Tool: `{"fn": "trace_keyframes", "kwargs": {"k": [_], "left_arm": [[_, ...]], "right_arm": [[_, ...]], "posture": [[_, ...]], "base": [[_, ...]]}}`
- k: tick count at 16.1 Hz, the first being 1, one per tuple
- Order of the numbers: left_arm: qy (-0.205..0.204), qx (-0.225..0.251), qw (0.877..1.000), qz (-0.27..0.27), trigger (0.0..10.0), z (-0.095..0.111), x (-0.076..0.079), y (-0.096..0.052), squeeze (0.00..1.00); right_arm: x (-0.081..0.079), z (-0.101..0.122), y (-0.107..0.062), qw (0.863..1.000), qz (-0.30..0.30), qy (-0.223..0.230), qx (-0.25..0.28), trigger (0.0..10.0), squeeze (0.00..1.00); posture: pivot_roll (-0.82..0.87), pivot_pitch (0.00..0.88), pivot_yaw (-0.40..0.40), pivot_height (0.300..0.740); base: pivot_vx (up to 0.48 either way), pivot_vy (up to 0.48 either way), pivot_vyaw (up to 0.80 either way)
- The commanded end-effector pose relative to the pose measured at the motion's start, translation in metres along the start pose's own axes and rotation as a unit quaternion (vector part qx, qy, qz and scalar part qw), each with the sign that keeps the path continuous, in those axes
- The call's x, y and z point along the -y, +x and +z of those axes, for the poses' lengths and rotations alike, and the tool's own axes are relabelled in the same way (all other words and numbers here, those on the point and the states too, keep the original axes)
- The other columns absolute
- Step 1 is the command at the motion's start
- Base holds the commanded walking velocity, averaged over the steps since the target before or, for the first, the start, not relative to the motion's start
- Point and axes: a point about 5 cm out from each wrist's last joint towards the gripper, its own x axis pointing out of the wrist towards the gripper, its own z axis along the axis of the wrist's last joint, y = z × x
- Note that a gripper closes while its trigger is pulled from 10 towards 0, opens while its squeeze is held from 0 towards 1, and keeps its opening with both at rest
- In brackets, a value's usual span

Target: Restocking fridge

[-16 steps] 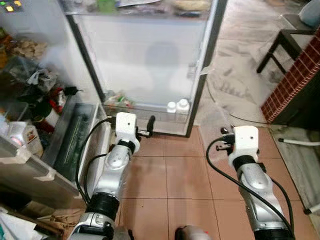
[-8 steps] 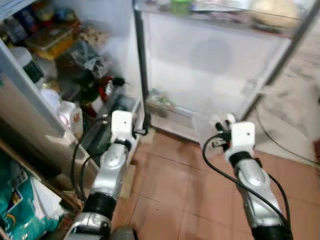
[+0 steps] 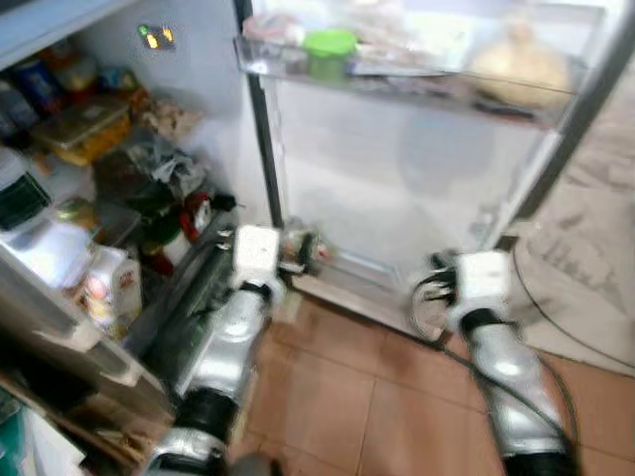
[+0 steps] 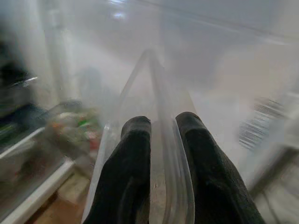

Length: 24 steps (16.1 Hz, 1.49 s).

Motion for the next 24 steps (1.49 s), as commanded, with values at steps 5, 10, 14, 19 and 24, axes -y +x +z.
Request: {"fn": "trace_keyframes", "kwargs": {"k": [5, 10, 14, 19, 24], "left_arm": [[-0.001, 0.002, 1.0, 0.008, 10.0, 0.001, 0.005, 0.0, 0.0], [-0.004, 0.003, 1.0, 0.02, 10.0, 0.002, 0.005, -0.001, 0.0], [0.007, 0.012, 1.0, 0.024, 10.0, 0.003, 0.004, -0.004, 0.0], [0.012, 0.016, 0.999, 0.046, 10.0, 0.003, 0.0, -0.008, 0.0], [0.015, 0.022, 0.999, 0.045, 10.0, 0.003, -0.003, -0.014, 0.0]], "right_arm": [[0.004, 0.002, -0.002, 1.0, 0.001, 0.0, 0.008, 10.0, 0.0], [0.0, 0.004, 0.0, 1.0, 0.016, 0.002, 0.014, 10.0, 0.0], [-0.001, 0.005, 0.0, 1.0, 0.018, 0.005, 0.016, 10.0, 0.0], [-0.005, 0.007, 0.004, 0.999, 0.031, 0.004, 0.024, 10.0, 0.0], [-0.002, 0.008, 0.006, 1.0, 0.016, 0.005, 0.024, 10.0, 0.0]], "posture": [[-0.01, 0.029, 0.009, 0.74], [-0.01, 0.034, 0.009, 0.74], [-0.01, 0.034, 0.013, 0.74], [0.0, 0.032, 0.013, 0.74], [0.0, 0.027, 0.016, 0.74]], "base": [[0.0, 0.0, 0.69], [0.0, 0.0, 0.69], [0.0, 0.0, 0.69], [0.0, 0.0, 0.69], [0.0, -0.13, 0.38]]}}
